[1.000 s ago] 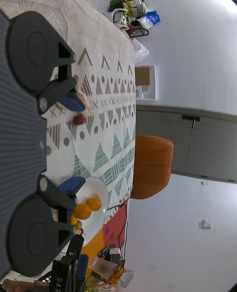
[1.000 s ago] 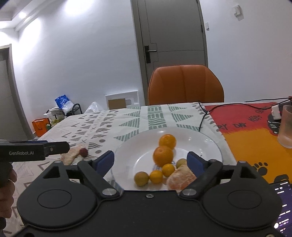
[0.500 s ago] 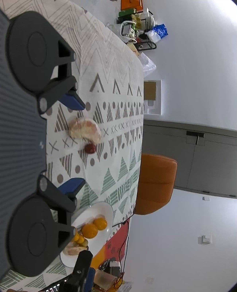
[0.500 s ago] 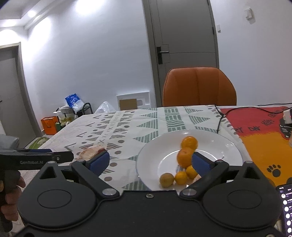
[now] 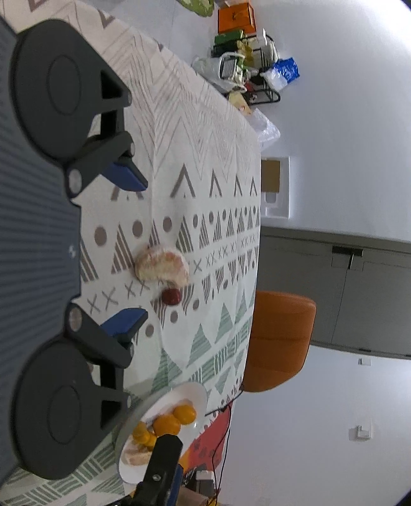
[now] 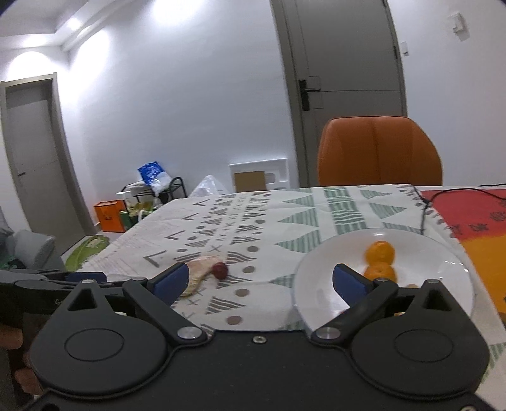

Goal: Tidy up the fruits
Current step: 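Move both open tools back toward the remaining pomelo segment and red plum, then grasp the red plum with the right tool while the left tool grasps the pomelo segment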

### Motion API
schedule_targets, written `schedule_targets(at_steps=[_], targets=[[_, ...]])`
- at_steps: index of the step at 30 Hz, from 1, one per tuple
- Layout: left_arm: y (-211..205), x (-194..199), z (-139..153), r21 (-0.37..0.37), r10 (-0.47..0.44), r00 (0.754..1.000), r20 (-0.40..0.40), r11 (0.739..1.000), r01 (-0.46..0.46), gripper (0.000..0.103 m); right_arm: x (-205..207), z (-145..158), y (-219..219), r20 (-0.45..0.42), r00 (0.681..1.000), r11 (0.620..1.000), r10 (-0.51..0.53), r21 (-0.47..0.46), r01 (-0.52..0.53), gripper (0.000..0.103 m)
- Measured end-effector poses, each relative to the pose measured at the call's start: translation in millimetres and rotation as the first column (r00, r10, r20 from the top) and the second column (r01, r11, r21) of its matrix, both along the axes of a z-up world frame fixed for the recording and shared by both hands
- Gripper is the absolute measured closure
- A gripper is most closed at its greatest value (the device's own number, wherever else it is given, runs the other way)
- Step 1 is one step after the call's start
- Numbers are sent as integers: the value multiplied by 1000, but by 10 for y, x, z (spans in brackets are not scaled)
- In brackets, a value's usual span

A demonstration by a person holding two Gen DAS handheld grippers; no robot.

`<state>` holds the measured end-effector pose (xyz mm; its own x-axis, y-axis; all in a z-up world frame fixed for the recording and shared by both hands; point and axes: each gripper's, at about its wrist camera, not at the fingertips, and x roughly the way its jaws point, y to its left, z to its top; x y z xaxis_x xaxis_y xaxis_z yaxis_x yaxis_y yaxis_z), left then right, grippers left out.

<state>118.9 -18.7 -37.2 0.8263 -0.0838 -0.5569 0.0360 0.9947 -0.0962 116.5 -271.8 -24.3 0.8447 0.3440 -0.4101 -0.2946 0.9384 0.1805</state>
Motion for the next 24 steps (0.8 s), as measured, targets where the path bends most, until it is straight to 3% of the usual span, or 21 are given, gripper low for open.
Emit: schedule_targets(at_steps=[16, 24], targets=[[194, 10, -3, -31, 44, 999, 11, 999, -44, 24, 124, -50, 155, -12, 999, 1000, 30, -1, -30, 8], [244, 139, -36, -49, 55, 998, 8, 997, -55, 24, 312, -118, 273, -41, 996, 997, 83, 2, -83, 27]])
